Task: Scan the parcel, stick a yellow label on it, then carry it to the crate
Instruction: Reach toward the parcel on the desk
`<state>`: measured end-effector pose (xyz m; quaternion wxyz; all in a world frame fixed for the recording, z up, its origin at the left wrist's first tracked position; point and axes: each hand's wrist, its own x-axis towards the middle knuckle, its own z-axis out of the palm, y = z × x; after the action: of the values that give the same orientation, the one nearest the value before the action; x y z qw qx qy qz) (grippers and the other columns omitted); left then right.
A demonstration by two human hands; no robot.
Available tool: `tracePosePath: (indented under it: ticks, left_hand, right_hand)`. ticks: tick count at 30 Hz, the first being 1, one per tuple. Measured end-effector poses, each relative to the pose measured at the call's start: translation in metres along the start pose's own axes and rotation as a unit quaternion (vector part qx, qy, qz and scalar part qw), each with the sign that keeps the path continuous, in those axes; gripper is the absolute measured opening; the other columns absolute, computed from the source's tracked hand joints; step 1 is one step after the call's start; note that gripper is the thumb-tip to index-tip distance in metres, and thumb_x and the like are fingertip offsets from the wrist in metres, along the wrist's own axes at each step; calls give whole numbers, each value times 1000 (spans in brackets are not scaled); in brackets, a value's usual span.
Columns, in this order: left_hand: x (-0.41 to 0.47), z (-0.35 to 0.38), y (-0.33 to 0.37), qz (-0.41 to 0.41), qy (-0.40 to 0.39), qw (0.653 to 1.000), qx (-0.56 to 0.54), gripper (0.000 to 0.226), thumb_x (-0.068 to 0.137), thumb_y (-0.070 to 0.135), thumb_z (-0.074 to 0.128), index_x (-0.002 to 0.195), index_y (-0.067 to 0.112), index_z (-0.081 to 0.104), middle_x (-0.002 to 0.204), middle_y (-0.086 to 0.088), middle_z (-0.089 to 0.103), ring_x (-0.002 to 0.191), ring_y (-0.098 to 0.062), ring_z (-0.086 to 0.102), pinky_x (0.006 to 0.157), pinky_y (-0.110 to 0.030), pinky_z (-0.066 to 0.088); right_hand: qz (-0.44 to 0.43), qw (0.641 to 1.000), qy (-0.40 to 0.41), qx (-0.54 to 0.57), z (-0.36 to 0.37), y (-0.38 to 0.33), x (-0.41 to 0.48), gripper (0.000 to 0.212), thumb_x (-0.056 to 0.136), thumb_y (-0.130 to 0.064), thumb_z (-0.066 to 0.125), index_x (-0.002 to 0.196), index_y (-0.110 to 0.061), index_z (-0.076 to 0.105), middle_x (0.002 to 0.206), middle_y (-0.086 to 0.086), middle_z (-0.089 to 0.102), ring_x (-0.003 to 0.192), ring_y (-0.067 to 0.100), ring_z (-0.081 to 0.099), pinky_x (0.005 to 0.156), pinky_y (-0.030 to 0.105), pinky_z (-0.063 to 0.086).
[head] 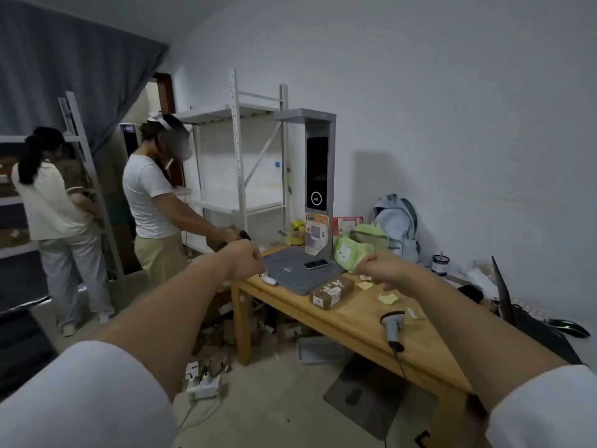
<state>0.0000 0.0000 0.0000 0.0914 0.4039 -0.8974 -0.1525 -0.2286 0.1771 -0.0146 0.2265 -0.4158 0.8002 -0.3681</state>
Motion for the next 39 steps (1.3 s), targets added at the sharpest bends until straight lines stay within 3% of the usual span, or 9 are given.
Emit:
tracePosePath:
  ticks: [3, 6, 10, 14, 18, 23, 26, 34, 39]
  left_hand:
    - [36, -4, 7, -3, -2, 1000, -18, 19, 86, 26, 57, 72, 14, 50, 80, -9, 48, 74, -20, 45, 66, -34, 38]
    - [76, -13, 14, -1, 18, 999, -28, 17, 84, 23, 56, 70, 14, 53, 77, -6, 53, 74, -22, 51, 67, -33, 42]
    - [122, -18, 17, 10, 34, 999, -11, 15, 88, 24, 58, 85, 10, 62, 84, -7, 58, 80, -23, 54, 73, -33, 44]
    - [154, -6, 4, 4, 18, 1000, -5, 17, 85, 26, 59, 85, 10, 63, 93, -9, 63, 87, -24, 59, 76, -34, 49]
    - [185, 3, -16, -19, -10, 1000, -1, 34, 80, 35, 68, 105, 12, 66, 109, -5, 62, 102, -23, 59, 92, -41, 52]
    - [240, 13, -39, -27, -49, 998, 6, 45, 80, 38, 68, 116, 12, 59, 120, -7, 59, 109, -24, 57, 97, -39, 48]
    - [282, 17, -49, -3, -55, 998, 5, 31, 84, 33, 64, 106, 12, 59, 116, -9, 60, 106, -25, 57, 95, -38, 47]
    - [385, 12, -92, 72, -67, 995, -11, 35, 87, 32, 61, 115, 10, 62, 107, -7, 60, 95, -20, 54, 80, -28, 42]
    - [431, 14, -119, 90, -102, 990, -25, 38, 82, 40, 65, 107, 11, 62, 100, -4, 57, 93, -20, 53, 79, -29, 41]
  right_hand:
    - [22, 1000, -6, -10, -14, 2, 37, 42, 89, -23, 58, 118, 7, 57, 132, 27, 52, 120, 41, 52, 93, 46, 47]
    - [26, 999, -20, -8, -26, -1, 76, 19, 89, -24, 58, 99, -7, 61, 114, 19, 55, 94, 30, 54, 76, 35, 42]
    - [18, 1000, -11, -5, -32, -6, 130, 35, 91, -27, 57, 120, -7, 57, 123, 14, 55, 110, 31, 55, 80, 36, 45]
    - [6, 1000, -12, -23, -19, -11, 169, 37, 91, -25, 59, 119, 0, 59, 129, 21, 54, 113, 35, 56, 85, 38, 48]
    - [-26, 998, 2, -52, -1, -14, 205, 34, 90, -15, 60, 116, 7, 62, 120, 28, 58, 96, 34, 57, 67, 31, 44]
    - [-38, 997, 21, -65, 20, -10, 258, 43, 80, -14, 71, 121, -5, 58, 125, 14, 57, 99, 22, 52, 89, 35, 46]
    - [-23, 997, 33, -68, 27, -15, 287, 42, 82, -17, 70, 120, -5, 58, 121, 13, 58, 98, 22, 53, 88, 37, 48]
    - [25, 995, 78, -52, 46, -40, 376, 43, 86, -20, 65, 126, -8, 56, 109, 6, 52, 95, 20, 49, 79, 29, 41]
    - [46, 993, 103, -36, 70, -42, 416, 44, 83, -22, 68, 124, -9, 58, 128, 11, 57, 99, 20, 53, 80, 29, 44]
